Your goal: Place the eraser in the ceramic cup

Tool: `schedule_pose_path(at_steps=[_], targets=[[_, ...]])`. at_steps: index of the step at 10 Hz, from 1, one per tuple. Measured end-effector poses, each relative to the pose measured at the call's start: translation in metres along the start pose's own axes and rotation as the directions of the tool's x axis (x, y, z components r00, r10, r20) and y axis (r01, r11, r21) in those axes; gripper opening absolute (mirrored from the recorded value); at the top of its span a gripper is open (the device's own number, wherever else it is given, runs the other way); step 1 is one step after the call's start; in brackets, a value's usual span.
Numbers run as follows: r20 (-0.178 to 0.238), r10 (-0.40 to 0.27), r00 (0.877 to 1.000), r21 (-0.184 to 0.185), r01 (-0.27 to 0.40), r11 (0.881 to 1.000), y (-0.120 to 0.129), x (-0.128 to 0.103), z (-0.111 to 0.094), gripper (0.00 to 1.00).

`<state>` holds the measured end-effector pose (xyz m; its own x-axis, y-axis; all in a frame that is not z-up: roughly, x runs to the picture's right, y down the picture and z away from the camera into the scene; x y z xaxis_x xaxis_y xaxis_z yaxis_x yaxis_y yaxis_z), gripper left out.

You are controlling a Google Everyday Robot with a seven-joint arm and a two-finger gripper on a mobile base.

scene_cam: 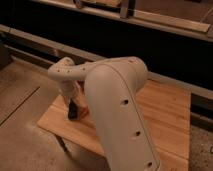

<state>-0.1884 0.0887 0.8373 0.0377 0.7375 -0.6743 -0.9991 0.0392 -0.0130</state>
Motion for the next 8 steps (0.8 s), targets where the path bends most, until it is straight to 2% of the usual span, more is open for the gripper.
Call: schedule_pose_path(at_steps=[1, 3, 5, 8], targets=[[0.01, 0.002, 1.0, -0.005, -0.002, 1.0, 0.001, -0.001, -0.003, 0.02], [0.074, 0.016, 0.997, 0.001, -0.017, 1.0, -0.007, -0.01, -0.027, 0.0], [0.155, 0.038, 0.987, 0.028, -0.043, 0.999, -0.027, -0.016, -0.066, 0.0], [0.213, 0.075, 0.974, 0.06, -0.089, 0.994, -0.057, -0.009, -0.102, 0.0]])
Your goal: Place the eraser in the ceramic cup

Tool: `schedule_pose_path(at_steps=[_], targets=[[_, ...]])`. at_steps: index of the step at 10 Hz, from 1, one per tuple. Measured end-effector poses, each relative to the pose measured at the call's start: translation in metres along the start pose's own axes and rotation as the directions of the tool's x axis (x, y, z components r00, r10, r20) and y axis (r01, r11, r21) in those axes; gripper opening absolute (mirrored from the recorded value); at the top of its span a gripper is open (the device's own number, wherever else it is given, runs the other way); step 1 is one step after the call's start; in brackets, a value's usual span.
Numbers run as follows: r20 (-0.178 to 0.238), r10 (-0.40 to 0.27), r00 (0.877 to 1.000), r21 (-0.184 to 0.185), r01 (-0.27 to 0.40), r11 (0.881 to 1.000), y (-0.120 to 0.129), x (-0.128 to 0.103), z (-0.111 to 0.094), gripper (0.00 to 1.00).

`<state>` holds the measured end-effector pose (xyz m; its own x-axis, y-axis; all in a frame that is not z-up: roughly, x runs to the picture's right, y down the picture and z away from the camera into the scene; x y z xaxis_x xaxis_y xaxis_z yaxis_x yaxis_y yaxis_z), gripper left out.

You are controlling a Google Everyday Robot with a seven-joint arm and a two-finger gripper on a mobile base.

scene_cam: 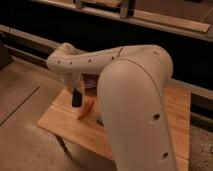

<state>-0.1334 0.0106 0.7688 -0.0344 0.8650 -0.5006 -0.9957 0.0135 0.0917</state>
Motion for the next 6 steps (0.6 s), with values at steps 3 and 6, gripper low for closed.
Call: schedule_pose_path(at_steps=[3, 6], targets=[[0.01, 0.043, 0.999, 0.029, -0.043, 0.999, -0.031, 0.002, -0.015, 0.0], [0.005, 0.13, 0.991, 0.053, -0.13, 0.99, -0.073, 0.004, -0.023, 0.0]])
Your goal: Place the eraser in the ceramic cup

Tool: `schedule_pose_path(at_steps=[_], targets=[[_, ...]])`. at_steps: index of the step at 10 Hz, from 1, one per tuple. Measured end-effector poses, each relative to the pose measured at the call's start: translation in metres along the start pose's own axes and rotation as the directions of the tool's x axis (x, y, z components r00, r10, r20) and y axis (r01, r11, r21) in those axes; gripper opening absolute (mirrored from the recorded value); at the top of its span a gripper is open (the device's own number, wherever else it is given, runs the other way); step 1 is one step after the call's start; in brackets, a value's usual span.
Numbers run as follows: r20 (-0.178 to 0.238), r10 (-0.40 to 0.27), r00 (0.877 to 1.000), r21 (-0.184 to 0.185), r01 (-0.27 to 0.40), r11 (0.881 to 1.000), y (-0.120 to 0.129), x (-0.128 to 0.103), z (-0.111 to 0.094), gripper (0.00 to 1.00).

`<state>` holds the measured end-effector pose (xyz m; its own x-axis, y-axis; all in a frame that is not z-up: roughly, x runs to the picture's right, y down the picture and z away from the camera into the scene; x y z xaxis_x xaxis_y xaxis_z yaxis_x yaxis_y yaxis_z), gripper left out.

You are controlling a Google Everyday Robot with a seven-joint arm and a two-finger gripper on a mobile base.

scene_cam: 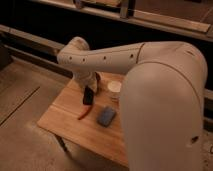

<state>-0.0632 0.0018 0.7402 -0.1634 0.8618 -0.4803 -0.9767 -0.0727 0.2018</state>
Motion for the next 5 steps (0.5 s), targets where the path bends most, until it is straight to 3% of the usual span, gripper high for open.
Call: schedule_pose_path(at_steps=[5], targets=[[-0.004, 0.012, 1.0, -0.001, -0.012, 1.0, -0.0025, -0.0002, 0.0006, 0.0]])
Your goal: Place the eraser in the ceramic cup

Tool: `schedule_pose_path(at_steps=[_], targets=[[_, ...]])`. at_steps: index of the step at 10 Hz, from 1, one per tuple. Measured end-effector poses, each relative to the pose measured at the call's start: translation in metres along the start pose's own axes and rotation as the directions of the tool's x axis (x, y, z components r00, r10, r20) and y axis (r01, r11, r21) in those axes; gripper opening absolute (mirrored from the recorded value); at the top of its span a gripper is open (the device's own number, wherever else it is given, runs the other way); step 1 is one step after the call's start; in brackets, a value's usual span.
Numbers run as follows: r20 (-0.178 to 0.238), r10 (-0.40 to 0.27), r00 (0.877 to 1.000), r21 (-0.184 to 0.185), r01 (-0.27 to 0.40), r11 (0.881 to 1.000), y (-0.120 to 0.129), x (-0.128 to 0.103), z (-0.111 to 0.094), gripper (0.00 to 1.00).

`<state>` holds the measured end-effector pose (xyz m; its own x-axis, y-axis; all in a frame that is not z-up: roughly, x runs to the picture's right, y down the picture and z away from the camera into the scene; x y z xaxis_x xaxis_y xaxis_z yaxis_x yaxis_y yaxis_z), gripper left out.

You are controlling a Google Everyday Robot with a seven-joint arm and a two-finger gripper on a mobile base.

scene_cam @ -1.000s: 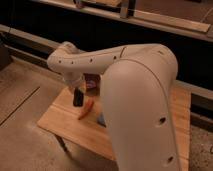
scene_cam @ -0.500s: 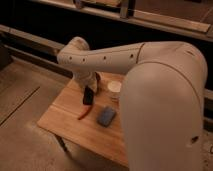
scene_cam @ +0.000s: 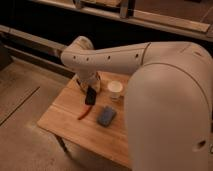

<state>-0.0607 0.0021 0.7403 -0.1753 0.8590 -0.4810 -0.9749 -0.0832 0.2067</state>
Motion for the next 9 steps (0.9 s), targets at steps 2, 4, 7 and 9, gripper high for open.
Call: schedule_pose_path(at_steps=[2, 4, 7, 9], targets=[[0.006, 0.047, 0.999, -0.006, -0.047, 0.999, -0.01, -0.013, -0.003, 0.0], [0.027, 0.131, 0.991, -0.005, -0.13, 0.991, -0.037, -0.038, -0.012, 0.0], [0.057, 0.17, 0.984, 0.026, -0.172, 0.985, -0.059, -0.057, -0.015, 0.0], [0.088, 0.182, 0.979, 0.06, -0.188, 0.98, -0.075, -0.068, -0.012, 0.0]])
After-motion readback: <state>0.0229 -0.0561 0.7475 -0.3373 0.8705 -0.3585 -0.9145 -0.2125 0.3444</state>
